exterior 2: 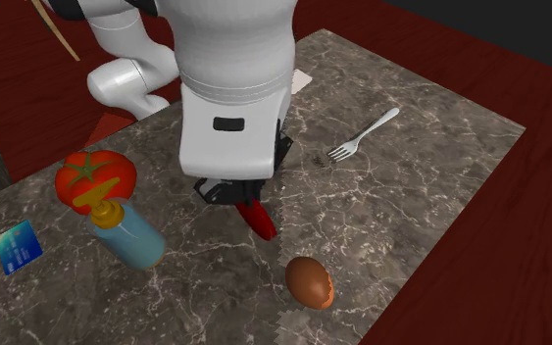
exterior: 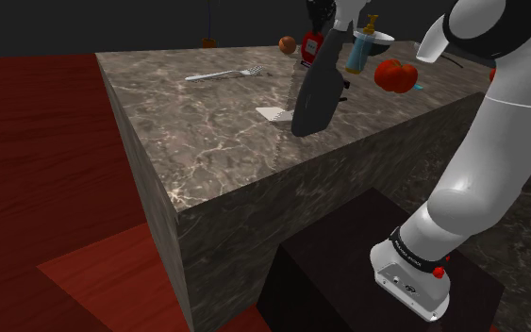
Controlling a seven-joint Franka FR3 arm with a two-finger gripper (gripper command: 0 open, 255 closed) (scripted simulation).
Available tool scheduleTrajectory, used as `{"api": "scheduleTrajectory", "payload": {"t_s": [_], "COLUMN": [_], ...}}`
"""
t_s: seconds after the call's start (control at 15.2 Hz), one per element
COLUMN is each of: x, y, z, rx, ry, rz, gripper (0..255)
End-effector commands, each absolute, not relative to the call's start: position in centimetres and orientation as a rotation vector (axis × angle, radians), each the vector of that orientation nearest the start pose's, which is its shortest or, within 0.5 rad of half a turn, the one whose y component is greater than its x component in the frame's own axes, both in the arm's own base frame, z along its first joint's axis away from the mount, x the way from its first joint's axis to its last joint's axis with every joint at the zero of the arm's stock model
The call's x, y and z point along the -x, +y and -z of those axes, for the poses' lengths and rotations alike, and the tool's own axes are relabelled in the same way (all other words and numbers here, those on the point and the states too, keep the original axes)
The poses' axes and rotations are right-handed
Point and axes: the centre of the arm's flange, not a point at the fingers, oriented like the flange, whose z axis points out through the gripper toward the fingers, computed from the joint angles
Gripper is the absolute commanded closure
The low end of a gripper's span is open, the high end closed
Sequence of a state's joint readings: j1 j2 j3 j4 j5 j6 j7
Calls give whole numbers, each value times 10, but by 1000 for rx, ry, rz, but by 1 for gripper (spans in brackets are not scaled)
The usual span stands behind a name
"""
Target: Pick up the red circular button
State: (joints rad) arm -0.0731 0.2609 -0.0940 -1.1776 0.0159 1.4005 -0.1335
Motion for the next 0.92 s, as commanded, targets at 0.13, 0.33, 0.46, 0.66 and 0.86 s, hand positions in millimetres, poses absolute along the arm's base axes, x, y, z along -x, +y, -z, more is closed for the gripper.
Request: {"api": "scheduleTrajectory", "payload": {"t_s": [0.13,0.33,0.46,0.66,0.86], "x": [-607,-607,-607,-607,-607], "y": [-91,-91,-91,-91,-91], "z": [-660,-676,-687,-702,-709], "rx": [3144,3144,3144,3144,3144], "ry": [45,45,45,45,45], "rz": [-60,-60,-60,-60,-60], "gripper": [255,255,255,255,255]}}
